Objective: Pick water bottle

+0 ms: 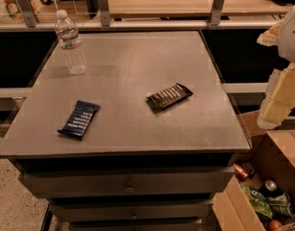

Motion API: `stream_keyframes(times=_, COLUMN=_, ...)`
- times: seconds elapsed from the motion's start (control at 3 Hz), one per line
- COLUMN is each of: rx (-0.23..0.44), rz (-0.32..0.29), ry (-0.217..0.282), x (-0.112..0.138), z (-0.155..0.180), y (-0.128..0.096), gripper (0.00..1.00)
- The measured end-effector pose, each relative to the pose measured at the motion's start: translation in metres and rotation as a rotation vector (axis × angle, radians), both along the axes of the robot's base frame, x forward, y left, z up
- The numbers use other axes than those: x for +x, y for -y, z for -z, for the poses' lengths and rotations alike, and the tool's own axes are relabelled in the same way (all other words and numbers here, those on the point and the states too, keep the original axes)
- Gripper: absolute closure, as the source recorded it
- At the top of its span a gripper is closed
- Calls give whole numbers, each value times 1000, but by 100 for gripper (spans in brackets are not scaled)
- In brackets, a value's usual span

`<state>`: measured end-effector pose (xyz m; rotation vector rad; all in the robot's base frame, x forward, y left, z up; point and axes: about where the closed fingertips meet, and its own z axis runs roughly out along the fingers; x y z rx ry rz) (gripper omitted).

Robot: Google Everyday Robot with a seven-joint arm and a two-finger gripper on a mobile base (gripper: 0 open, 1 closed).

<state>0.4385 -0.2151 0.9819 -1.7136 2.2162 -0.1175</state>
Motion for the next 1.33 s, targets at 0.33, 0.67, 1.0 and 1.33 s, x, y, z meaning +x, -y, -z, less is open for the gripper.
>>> stream_keyframes(times=0.33, rx=0, rz=0, ry=0, x=0, z=0, y=0, gripper=0)
stream_keyframes(times=0.67, rx=8, rz=-24, ry=4, x=12, z=0, y=-13, gripper=0)
stream_keyframes(times=1.0, rx=12, rz=-84, ry=12, x=44, z=0, y=-45, gripper=0)
stream_keyframes(times=1.33, rx=-2, rz=-185, ry=28, x=84, z=3, y=-87, gripper=0)
